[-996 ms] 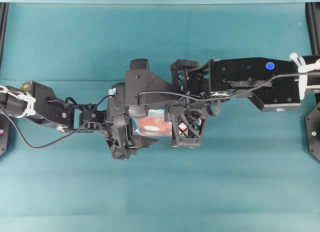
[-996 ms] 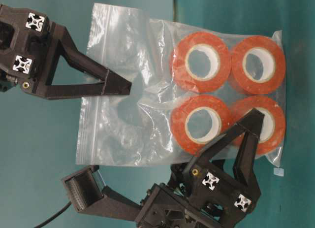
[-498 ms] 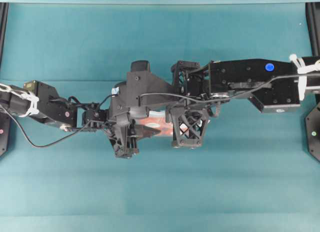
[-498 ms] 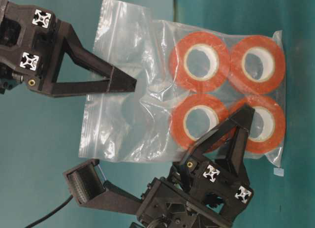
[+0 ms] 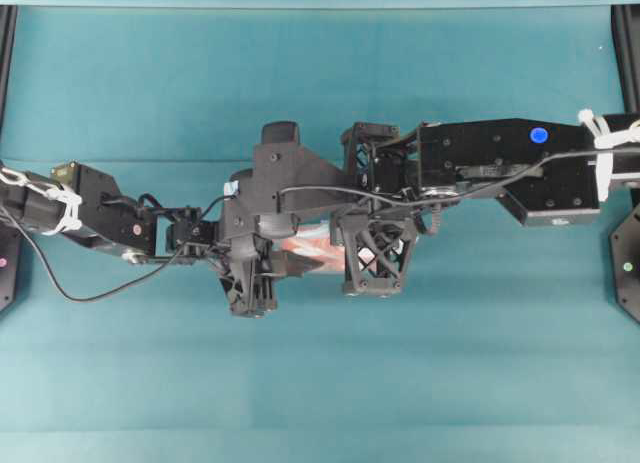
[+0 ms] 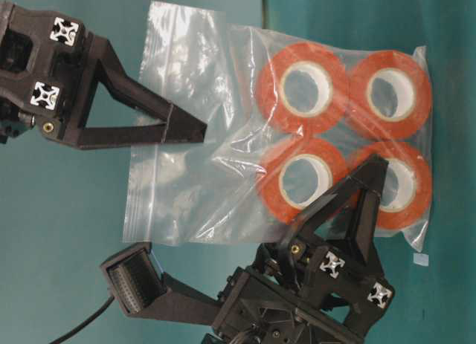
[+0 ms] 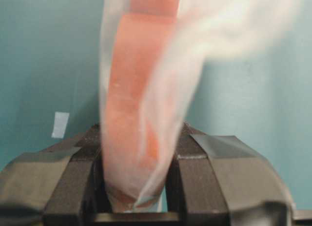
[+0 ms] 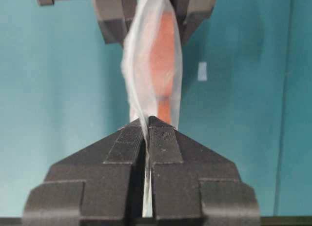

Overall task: Hand over the clear zip bag and make it stand upright.
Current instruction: 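Close the left gripper on the bag's bottom edge, then open the right gripper and pull it away from the bag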

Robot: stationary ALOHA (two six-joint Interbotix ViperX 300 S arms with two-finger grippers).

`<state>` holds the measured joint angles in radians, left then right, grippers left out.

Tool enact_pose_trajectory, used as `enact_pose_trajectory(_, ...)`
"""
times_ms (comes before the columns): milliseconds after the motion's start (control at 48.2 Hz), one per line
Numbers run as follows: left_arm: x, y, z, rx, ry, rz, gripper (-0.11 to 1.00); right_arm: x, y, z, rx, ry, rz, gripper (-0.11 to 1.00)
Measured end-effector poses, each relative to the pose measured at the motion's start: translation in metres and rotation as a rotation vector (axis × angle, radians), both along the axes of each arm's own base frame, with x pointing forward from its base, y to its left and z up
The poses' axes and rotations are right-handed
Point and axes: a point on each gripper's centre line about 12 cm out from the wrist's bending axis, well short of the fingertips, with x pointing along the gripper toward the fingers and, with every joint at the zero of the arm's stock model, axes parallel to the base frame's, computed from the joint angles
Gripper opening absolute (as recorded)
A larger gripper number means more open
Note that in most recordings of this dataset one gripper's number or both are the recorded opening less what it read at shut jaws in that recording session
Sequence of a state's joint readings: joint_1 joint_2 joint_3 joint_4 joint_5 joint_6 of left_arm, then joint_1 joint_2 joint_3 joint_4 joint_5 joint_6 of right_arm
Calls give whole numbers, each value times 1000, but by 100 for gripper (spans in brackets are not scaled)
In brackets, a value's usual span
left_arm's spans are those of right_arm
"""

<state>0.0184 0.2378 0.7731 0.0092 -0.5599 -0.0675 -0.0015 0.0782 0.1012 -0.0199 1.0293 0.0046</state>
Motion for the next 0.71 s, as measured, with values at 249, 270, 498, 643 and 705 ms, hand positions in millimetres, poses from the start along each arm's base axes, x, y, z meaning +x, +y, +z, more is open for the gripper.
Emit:
enact_pose_trajectory(249,0,0,0,4,2,-2,23,3,0,0,11,-25,-27,3)
enact_pose_trajectory(270,0,-1,0,6,0,-4,23,3,0,1,12,-28,-29,3)
enact_pose_trajectory(498,0,-1,0,6,2,-4,23,3,1,0,22,-25,-46,37)
enact_pose_trajectory(643,0,-1,0,10,0,-6,23,3,5,1,29,-27,-39,79)
enact_pose_trajectory(705,-1,-1,-1,5,5,-3,23,3,6,1,29,-25,-36,89)
